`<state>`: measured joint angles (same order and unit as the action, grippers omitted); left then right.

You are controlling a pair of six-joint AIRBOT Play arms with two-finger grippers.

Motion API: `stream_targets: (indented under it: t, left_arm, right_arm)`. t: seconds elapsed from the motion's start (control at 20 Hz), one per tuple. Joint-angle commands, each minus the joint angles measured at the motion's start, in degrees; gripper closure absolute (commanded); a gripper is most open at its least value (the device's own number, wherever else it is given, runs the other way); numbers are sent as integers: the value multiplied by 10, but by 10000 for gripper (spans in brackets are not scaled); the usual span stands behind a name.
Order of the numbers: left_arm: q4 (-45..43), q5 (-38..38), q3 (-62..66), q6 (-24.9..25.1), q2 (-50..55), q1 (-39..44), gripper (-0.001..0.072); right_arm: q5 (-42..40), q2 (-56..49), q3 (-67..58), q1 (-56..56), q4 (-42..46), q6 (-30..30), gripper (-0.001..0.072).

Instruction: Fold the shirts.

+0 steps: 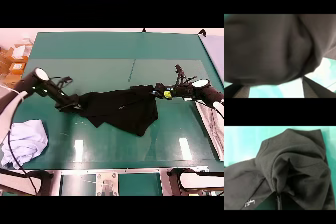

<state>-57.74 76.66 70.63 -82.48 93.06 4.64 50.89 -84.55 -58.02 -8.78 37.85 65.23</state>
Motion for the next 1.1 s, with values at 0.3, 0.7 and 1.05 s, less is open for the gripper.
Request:
stream_targets:
  t: [0.3,0.7,1.05]
  left_arm:
    - [6,-72,-37,-30,0,56,-4]
    - [-25,-62,14,-26,-1,81,677]
    - [-57,75,246,-38,-78,81,678]
  right_arm:
    - [10,-1,-1,0,3,-12,694]
    - [40,-1,-2,-1,3,-12,694]
    - [175,17,-150,-52,2,22,694]
